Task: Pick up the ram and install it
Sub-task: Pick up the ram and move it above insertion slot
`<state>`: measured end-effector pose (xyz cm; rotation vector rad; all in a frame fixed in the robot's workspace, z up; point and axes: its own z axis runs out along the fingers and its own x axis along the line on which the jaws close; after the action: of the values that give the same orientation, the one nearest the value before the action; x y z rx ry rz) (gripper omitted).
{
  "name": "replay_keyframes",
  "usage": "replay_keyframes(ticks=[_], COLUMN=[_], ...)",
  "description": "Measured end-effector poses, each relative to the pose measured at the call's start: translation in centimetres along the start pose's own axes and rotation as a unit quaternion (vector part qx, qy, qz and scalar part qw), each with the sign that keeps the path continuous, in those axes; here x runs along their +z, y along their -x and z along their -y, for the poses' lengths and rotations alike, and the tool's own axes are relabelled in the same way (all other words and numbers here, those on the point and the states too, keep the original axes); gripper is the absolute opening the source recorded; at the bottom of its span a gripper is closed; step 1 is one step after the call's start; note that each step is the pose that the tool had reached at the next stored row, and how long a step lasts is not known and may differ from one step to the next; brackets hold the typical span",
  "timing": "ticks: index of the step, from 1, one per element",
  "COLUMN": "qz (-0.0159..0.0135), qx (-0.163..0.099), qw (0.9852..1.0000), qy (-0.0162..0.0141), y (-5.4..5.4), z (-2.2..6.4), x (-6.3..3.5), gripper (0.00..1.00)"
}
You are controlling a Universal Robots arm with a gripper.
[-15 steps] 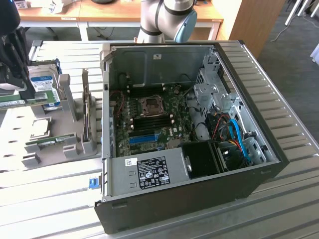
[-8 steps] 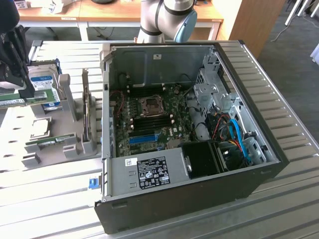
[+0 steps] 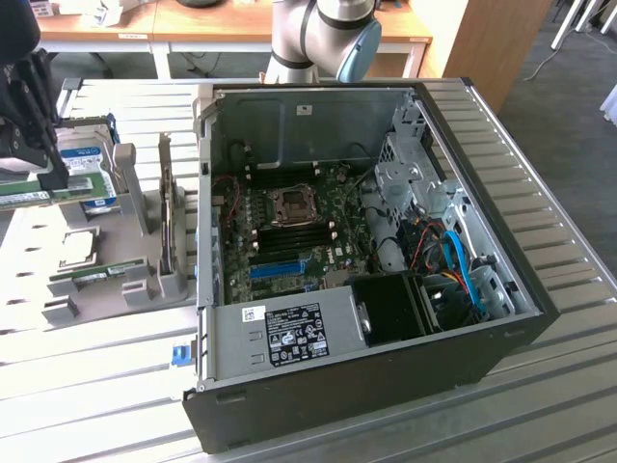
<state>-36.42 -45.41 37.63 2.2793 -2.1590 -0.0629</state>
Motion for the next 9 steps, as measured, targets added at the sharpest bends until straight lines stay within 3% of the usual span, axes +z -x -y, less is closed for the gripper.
replay_keyframes(ticks=[9], qz=[0.0], qx=[0.0], qw=[1.0], qy=[0.0], y=[-0.05], z=[0.98], x=[-0.03], gripper=[0.12])
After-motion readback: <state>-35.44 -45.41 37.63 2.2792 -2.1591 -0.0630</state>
